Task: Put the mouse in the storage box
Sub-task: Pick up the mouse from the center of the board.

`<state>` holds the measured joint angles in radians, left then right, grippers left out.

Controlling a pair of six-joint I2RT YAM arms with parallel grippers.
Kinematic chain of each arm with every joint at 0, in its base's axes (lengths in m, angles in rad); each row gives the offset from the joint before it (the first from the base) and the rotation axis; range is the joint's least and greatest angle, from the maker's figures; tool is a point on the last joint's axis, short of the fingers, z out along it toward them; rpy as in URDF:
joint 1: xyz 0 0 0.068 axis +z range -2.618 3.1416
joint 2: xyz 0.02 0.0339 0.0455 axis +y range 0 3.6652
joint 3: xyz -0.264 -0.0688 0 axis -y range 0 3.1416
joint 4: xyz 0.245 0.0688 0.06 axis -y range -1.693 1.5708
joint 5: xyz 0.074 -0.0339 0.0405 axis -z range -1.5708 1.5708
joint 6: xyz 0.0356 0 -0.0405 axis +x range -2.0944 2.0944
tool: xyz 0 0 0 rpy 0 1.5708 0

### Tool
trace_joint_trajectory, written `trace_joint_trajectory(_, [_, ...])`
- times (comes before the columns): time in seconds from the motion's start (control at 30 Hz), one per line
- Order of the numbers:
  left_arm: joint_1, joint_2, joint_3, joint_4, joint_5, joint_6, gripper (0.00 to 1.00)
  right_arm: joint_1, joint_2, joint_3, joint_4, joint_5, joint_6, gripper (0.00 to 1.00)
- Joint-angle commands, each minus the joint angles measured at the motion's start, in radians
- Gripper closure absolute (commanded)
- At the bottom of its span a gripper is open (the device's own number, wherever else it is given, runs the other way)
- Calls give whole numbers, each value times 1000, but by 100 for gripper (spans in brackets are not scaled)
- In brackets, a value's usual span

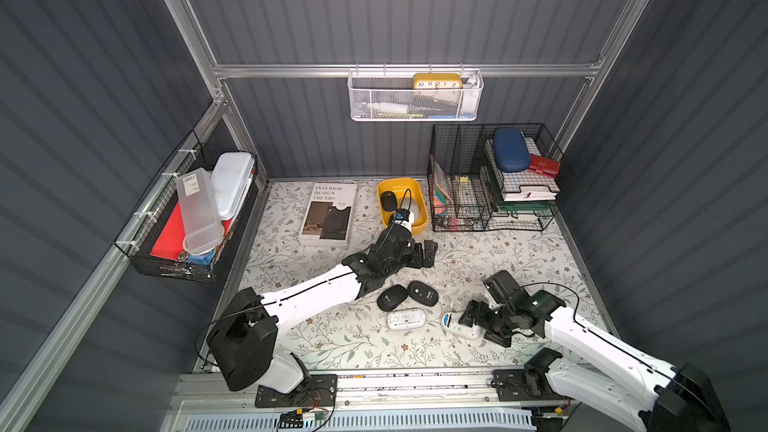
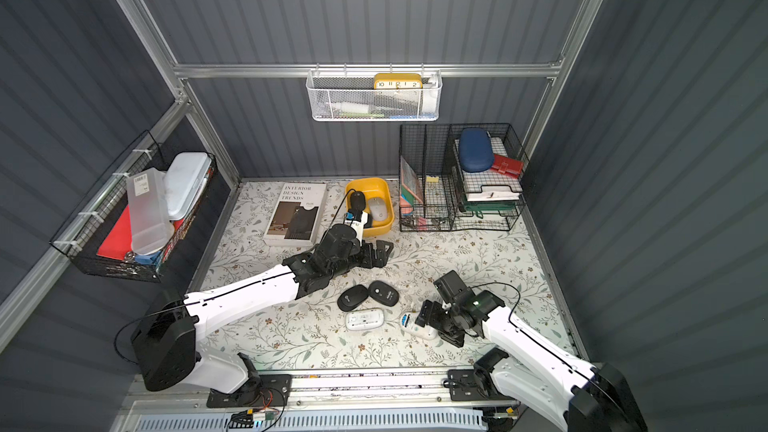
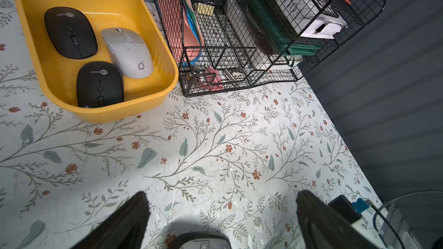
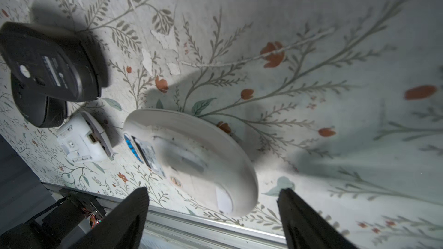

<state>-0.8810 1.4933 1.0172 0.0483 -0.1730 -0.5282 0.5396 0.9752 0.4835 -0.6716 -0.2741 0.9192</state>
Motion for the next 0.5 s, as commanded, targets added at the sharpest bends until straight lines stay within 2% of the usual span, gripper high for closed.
trace_joint_trajectory(0.0, [2, -5, -20, 25, -16, -10, 1, 4, 39, -3, 49, -5, 3, 13])
trace_joint_trajectory(0.33, [2, 3, -29, 24, -23, -12, 1, 5, 164, 3, 109, -51, -17, 14])
trace_joint_trajectory(0.47, [2, 7, -31, 25, -26, -15, 1, 7, 213, 15, 116, -63, -25, 18])
